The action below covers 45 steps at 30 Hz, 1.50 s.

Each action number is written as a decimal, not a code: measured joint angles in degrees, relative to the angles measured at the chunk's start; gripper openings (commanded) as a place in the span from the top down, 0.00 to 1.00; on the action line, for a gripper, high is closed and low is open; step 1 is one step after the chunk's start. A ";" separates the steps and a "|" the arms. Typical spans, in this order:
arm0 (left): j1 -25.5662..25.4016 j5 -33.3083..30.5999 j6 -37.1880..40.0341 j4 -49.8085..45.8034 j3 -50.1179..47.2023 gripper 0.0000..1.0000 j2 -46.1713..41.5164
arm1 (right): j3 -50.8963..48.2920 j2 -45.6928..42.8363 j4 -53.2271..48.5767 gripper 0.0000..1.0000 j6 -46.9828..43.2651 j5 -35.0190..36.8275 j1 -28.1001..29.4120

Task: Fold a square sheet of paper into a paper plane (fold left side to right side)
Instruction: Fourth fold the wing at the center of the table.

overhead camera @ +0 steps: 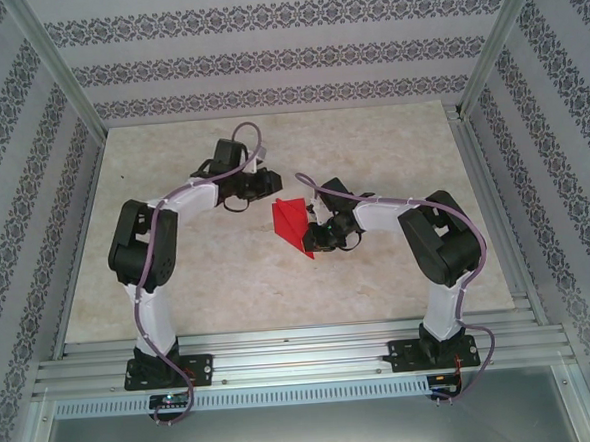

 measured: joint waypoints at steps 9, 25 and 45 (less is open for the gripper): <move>-5.75 1.53 -1.97 2.75 -0.59 0.78 5.86 | 0.48 0.11 -0.85 0.85 1.11 0.20 0.11; -5.57 1.70 -2.34 5.75 -2.54 0.79 9.25 | -2.29 -4.57 -0.57 0.83 2.51 1.09 0.22; -5.57 1.64 -2.32 5.95 -2.64 0.80 9.25 | -1.51 -3.23 1.25 0.83 4.33 1.07 0.37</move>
